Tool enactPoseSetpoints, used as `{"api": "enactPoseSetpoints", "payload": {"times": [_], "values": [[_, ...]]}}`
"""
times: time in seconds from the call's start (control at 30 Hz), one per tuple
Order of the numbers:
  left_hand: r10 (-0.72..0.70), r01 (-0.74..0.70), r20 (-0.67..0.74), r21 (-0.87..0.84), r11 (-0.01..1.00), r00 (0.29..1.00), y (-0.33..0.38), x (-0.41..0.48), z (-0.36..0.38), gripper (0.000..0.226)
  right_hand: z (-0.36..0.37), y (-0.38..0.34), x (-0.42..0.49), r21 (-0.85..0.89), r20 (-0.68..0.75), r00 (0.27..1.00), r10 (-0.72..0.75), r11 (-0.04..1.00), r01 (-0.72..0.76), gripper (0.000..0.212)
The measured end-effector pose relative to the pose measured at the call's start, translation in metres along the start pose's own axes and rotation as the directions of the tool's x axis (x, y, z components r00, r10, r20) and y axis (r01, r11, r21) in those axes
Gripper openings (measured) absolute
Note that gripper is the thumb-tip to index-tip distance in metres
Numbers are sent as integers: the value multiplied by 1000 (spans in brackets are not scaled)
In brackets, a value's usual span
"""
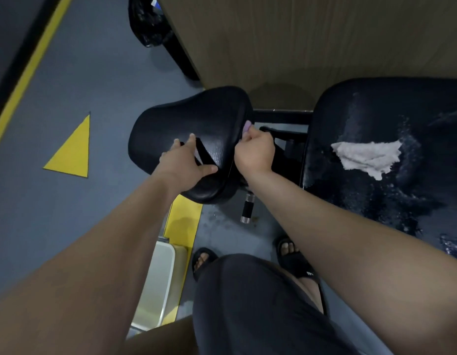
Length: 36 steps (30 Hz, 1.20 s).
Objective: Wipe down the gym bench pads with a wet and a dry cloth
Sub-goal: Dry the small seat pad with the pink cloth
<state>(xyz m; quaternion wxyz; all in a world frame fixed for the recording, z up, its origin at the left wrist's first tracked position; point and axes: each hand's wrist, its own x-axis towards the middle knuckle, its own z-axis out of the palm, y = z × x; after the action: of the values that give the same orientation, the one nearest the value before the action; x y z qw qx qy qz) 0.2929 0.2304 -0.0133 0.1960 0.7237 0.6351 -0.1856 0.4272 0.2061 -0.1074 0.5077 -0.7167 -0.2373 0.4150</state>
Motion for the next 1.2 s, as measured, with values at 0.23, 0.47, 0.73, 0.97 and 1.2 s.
{"api": "enactPoseSetpoints", "payload": {"times": [0.23, 0.47, 0.73, 0.97, 1.2], "values": [[42, -37, 132, -36, 999, 990, 14, 26, -8, 105, -7, -24, 56, 29, 42, 999, -4, 1000, 3, 33], [0, 2, 100, -21, 1000, 995, 16, 36, -1, 109, -11, -57, 110, 72, 240, 970, 24, 996, -42, 37], [-3, 10, 105, -65, 998, 994, 13, 42, 3, 112, -21, -32, 80, 59, 146, 984, 101, 992, -110, 28], [-20, 31, 110, -94, 995, 994, 12, 45, 3, 113, -31, -34, 115, 36, 302, 943, 141, 987, -159, 32], [-52, 70, 125, -140, 988, 991, 14, 45, 3, 114, -26, -42, 96, 15, 237, 958, -161, 987, 162, 32]]}}
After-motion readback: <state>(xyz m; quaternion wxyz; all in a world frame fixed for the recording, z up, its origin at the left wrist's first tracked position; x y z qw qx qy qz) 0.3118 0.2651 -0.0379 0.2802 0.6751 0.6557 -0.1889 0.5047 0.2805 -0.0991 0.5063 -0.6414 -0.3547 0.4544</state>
